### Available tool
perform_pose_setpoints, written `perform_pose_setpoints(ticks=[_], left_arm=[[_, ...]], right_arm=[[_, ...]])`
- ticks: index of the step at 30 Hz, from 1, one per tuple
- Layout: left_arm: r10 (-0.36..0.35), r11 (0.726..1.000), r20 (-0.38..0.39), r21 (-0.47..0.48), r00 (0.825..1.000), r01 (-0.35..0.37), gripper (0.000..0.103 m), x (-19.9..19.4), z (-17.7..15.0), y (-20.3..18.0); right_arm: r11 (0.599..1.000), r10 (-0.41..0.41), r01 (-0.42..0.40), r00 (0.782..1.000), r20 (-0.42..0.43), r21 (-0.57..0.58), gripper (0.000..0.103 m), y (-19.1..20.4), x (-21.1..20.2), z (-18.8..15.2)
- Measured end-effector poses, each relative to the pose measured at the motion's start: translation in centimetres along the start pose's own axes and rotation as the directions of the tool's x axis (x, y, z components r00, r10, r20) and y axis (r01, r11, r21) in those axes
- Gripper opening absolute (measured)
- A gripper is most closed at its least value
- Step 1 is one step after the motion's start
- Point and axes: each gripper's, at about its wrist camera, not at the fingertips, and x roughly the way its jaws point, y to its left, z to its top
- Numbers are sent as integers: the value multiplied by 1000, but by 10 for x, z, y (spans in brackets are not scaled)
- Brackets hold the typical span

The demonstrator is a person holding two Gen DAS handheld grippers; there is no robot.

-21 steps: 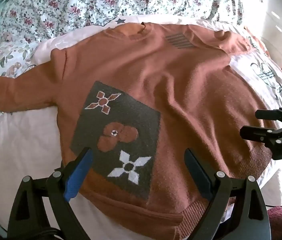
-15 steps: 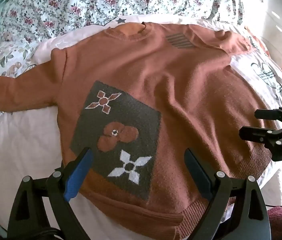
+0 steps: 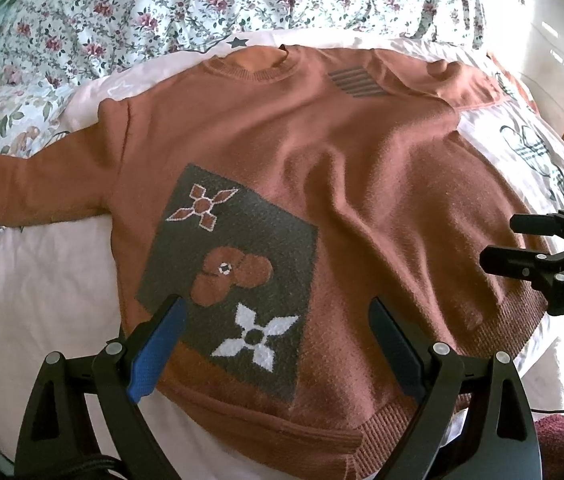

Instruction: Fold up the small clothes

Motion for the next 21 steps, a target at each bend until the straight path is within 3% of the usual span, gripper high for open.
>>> perform_pose_setpoints(ticks=[15,21], left_arm=[[-5,1000,0,-15,1000,5,93,2,1,2],[-3,1000,-4,-25,1000,3,93,4,2,3]], right_arm=[[1000,-7,7,1000,5,-6,98,2,1,0],[1000,0,1,999,-45,15,98,4,2,2]])
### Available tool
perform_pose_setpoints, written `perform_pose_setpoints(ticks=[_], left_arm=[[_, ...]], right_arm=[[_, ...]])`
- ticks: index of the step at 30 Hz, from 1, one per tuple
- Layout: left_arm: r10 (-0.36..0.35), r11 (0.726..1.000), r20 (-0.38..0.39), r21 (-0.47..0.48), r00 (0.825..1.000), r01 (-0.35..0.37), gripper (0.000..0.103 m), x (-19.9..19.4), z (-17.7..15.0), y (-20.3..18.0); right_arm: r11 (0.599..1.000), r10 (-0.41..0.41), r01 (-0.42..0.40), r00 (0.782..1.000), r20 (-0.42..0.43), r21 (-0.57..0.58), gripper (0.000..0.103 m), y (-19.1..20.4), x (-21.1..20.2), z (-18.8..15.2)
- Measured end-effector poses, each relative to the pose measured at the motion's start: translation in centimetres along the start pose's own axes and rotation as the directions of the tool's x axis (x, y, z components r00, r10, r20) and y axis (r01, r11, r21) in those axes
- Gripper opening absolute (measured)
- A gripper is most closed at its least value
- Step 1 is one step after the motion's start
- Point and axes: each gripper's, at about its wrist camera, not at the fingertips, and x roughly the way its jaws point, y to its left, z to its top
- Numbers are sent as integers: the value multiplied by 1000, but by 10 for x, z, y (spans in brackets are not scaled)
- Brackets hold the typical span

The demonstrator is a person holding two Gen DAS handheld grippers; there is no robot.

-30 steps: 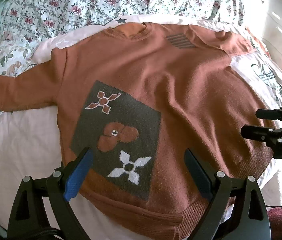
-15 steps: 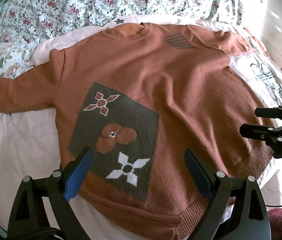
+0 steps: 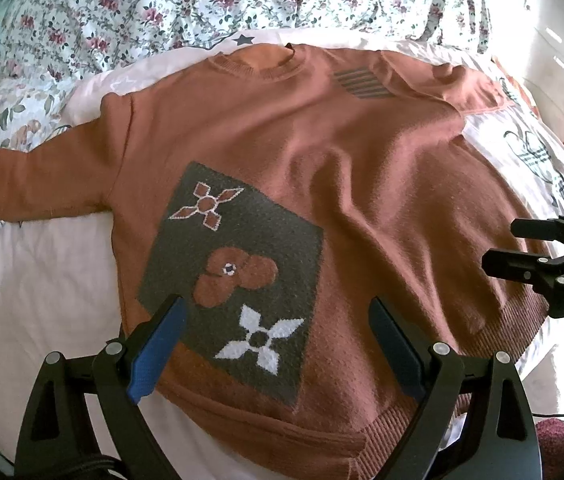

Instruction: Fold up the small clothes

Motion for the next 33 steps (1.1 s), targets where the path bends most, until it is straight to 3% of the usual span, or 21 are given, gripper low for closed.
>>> perform_pose_setpoints(ticks=[7,21,28,33], left_arm=[[13,1000,9,-2,1000,-13,93,1,1,0],[-11,997,-3,-81,1000,10,94,15,22,13],[28,995,7,-95,1000,-27,94,29,51,17],[28,991,-4,-129,1000,-28,94,38,77,19]], right_arm=[[999,47,-47,998,35,16,98,-5,0,5],[997,37,-39,998,48,59,98,-39,-4,21],[980,-12,-2,997,71,197,98,-108,-10,45],[953,-103,65,988,112,295,95,-177,-17,69]])
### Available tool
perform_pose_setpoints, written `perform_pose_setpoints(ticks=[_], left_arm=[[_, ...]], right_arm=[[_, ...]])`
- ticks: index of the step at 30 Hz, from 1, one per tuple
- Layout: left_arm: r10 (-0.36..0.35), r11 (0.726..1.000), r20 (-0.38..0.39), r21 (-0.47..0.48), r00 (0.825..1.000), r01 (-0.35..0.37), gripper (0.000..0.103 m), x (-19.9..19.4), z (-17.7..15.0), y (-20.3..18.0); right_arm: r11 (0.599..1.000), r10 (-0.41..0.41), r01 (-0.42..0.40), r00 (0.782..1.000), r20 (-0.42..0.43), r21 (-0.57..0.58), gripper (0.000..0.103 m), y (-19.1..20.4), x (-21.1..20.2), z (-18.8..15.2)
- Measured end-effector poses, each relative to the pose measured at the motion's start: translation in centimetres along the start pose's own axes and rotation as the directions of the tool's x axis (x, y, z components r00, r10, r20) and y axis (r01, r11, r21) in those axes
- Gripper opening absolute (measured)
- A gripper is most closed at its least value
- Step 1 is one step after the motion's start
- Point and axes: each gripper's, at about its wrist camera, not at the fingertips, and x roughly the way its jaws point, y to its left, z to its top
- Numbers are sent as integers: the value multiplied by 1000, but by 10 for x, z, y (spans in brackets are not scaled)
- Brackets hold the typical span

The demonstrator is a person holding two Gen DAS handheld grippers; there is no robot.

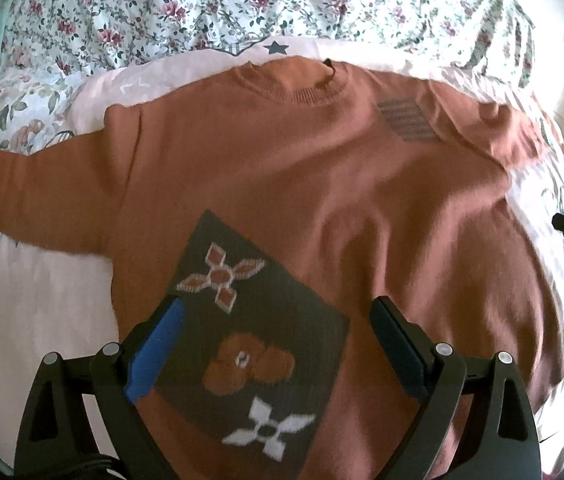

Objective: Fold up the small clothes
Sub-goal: 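Grasp the sweater's sleeve cuff with the right gripper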

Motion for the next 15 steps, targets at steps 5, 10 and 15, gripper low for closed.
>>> perform_pose_setpoints(ticks=[5,10,15], left_arm=[[-8,999,4,-35,1000,8,94,5,24,-3],[2,999,-32,-51,999,-4,94,19,38,-9],[24,999,-67,-27,997,-26,94,33,43,-21]], right_arm=[[988,-52,44,997,50,145,75,-71,12,59],[950,-122,84,986,112,300,57,-143,18,109],[857,-162,52,972,172,513,50,-221,34,148]])
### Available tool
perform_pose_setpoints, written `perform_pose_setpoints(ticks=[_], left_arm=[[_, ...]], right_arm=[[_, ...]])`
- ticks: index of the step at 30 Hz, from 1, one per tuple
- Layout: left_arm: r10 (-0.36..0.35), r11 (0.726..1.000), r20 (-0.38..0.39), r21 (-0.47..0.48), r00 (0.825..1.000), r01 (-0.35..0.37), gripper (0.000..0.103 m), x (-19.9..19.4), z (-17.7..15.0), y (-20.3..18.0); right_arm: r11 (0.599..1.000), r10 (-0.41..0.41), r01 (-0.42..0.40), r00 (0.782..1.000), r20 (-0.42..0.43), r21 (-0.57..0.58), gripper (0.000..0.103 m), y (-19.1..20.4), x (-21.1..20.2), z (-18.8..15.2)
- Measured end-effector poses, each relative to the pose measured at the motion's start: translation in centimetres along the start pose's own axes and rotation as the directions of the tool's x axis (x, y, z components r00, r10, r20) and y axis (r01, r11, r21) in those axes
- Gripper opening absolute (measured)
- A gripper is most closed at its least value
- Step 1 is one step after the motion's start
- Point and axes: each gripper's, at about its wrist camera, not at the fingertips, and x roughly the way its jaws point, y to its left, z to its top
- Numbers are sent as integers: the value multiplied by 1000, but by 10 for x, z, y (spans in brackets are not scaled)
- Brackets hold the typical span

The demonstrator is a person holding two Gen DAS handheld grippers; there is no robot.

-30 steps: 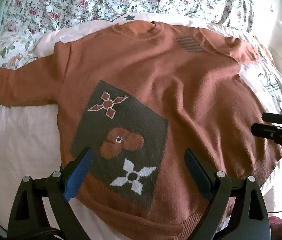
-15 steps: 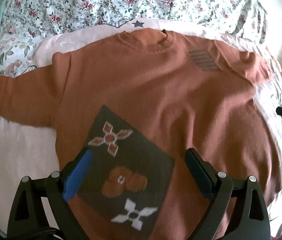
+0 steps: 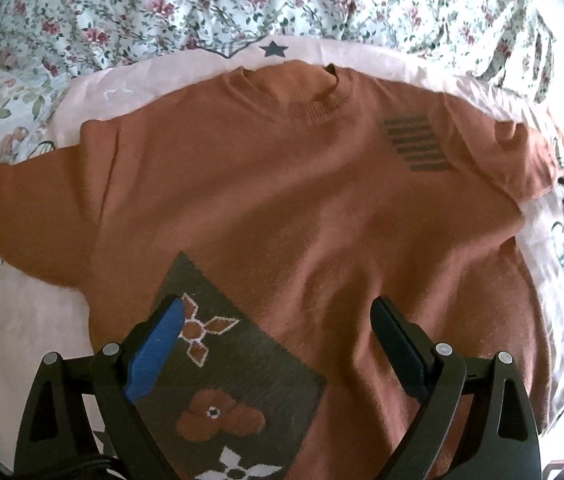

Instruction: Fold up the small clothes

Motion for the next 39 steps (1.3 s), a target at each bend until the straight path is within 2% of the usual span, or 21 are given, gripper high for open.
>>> perform_pose_setpoints(ticks=[5,9,11,12,13,17,20,23,26,30,32,34,37,39], left_arm=[[15,1000,-59,-1,998,-15,94,22,1,-8],[8,1000,-74,0,997,-8,94,30,6,-19],[12,1000,-63,19,998,-11,94,30,9,-25],[13,1000,-62,26,998,-11,94,30,10,-27],[12,999,-60,32,998,-10,94,32,11,-30],[-8,1000,-62,25,998,9,94,34,12,-30],[-21,1000,-49,13,999,22,94,32,13,-24],[-29,1000,-32,5,999,29,94,26,11,-15],[-30,1000,-11,-5,999,30,94,17,8,-2],[-23,999,6,-40,1000,23,94,8,1,21],[-27,997,13,-65,1000,27,94,4,-4,35],[-30,996,20,-88,999,32,94,-1,-10,47],[-40,992,29,-115,999,43,94,-2,-18,64],[-48,990,27,-133,998,51,94,0,-20,73]], right_arm=[[995,5,-10,999,54,99,50,-10,30,48],[996,-30,21,995,96,87,50,-9,39,75],[996,-39,31,994,104,83,35,-7,42,84],[996,-30,22,994,101,81,18,-3,41,86],[997,-14,6,995,101,77,10,-1,38,86],[996,66,-59,991,117,-61,9,35,11,68],[972,172,-159,983,63,-172,9,80,-6,38],[929,272,-269,962,-24,-253,9,129,-18,-3],[879,363,-385,923,-128,-281,9,175,-21,-53],[811,456,-524,845,-280,-260,9,235,-17,-124],[773,488,-584,798,-353,-249,9,265,-14,-161],[734,513,-641,739,-436,-223,9,295,-8,-199],[683,507,-698,664,-550,-213,9,338,3,-256],[662,494,-717,636,-593,-218,9,356,8,-284]])
